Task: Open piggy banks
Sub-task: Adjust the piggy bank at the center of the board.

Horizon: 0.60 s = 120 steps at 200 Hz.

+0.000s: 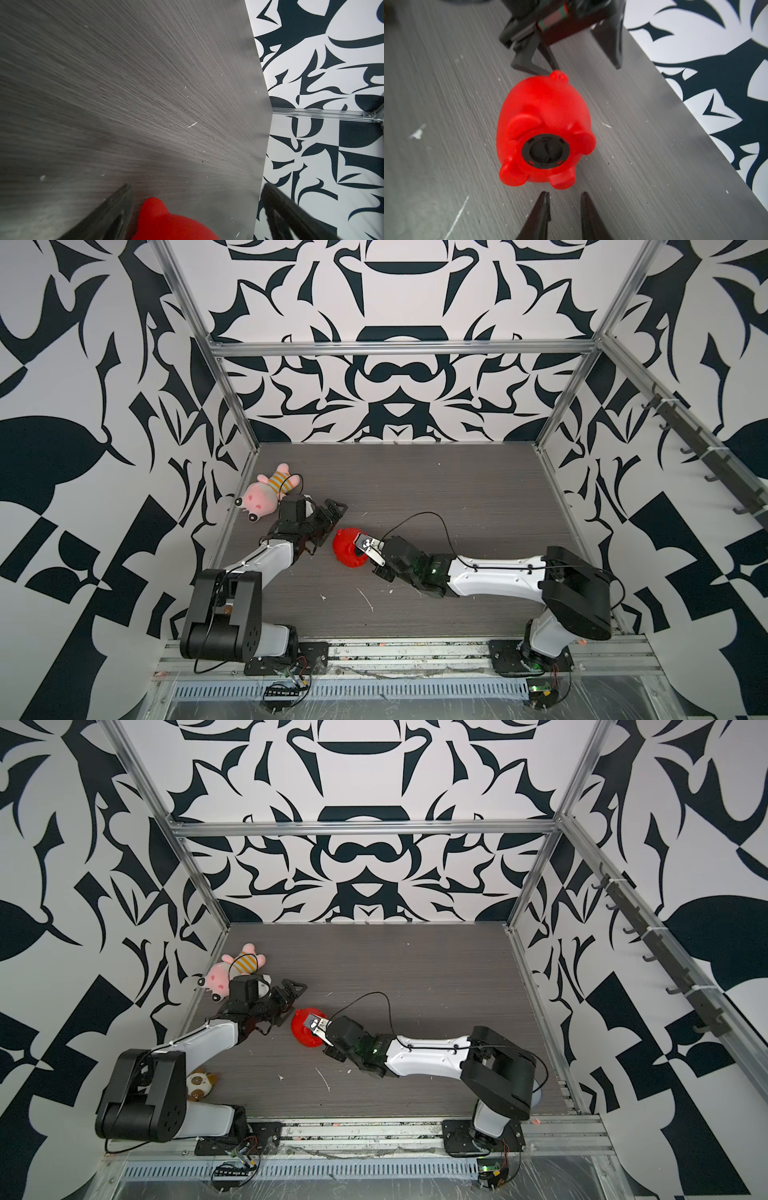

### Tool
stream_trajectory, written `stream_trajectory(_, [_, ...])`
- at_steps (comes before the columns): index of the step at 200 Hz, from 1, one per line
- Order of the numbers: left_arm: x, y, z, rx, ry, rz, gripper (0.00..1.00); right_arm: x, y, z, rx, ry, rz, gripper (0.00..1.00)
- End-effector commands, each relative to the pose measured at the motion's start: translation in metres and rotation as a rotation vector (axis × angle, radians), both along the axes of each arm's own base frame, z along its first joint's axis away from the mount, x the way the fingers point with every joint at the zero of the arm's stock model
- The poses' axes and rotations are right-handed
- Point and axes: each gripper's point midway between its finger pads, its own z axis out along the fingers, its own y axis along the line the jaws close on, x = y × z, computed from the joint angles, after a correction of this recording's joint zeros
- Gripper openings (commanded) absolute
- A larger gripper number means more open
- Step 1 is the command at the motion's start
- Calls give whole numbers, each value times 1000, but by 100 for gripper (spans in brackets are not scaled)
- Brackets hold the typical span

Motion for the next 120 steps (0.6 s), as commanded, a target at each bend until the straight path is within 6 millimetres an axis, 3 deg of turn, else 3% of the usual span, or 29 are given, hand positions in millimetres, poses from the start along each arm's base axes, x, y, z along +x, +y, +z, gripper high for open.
stream_trajectory(1, [-10, 9, 4, 74, 21, -6, 99, -4, -3, 20, 121, 63, -6, 28])
stream_trajectory(41, [-30, 30, 17, 187, 54, 47, 99, -7, -14, 33, 231, 202, 36, 33])
stream_trajectory(68, [-45, 39, 13, 152, 174, 161, 99, -3, -10, 27, 271, 344, 87, 38])
stream_trajectory(100, [-65, 31, 2, 84, 301, 252, 99, 7, 1, 20, 236, 362, 94, 59])
stream_trajectory(120, [-77, 23, -9, 69, 375, 309, 99, 13, 7, 13, 219, 333, 112, 56])
